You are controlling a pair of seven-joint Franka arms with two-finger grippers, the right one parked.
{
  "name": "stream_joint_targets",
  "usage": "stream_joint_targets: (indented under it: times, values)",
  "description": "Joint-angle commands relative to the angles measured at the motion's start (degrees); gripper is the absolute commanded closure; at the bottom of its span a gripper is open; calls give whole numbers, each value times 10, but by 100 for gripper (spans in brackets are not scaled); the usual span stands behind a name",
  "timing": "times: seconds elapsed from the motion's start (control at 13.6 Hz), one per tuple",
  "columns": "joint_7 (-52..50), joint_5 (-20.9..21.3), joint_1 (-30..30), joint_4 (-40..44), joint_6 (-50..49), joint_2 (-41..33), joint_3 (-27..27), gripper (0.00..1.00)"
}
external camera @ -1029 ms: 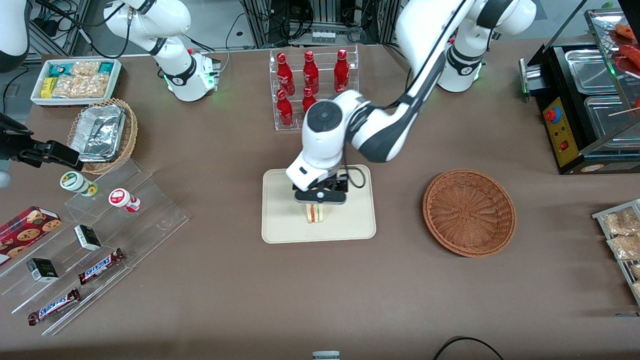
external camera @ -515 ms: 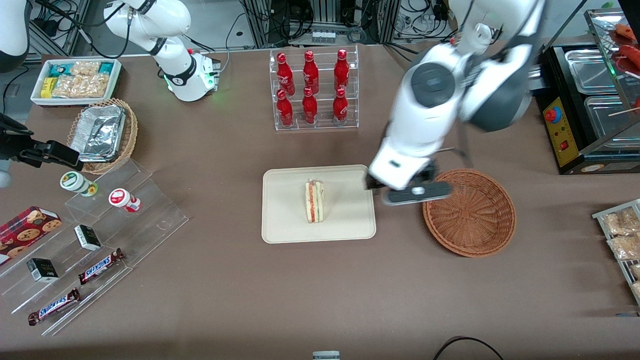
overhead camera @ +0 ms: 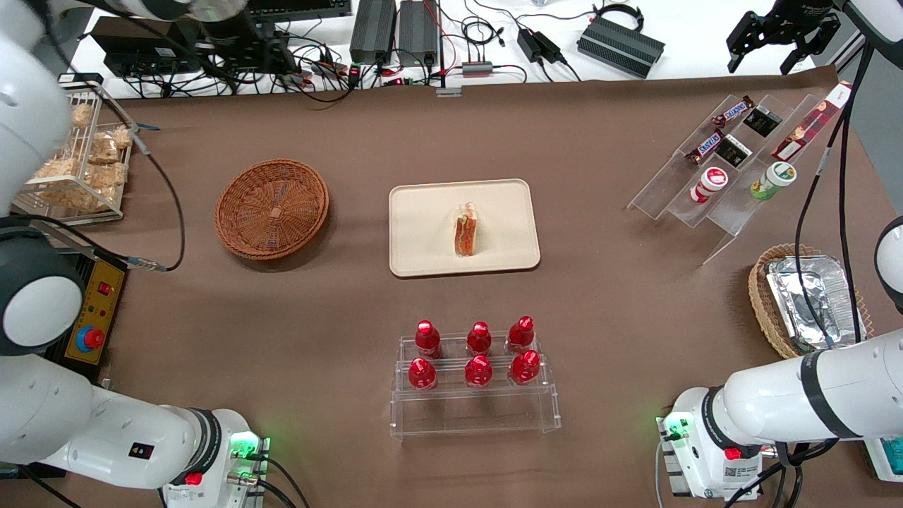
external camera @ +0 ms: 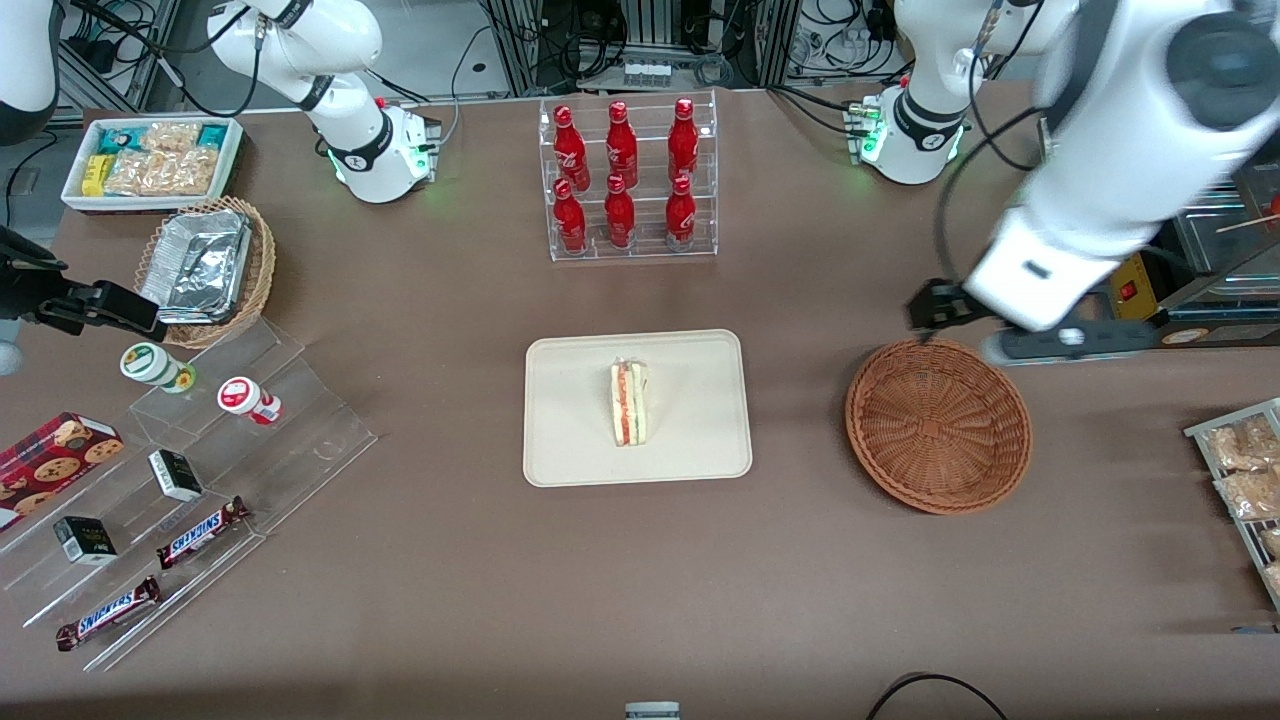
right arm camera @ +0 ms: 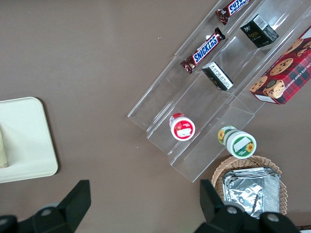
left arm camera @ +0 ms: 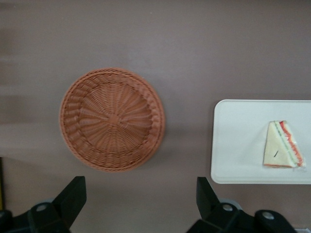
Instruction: Place sandwich from basket to tray
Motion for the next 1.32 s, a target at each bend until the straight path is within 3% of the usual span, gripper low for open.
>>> stream_joint_targets:
  times: [0.0,0.51,1.25]
  values:
    - [61,-16,50,-68,2,-65,-6,0]
    - [119,-16,91,-161,8,-148,11,0]
    - [122,-19,116,-42,-5,-64,9,0]
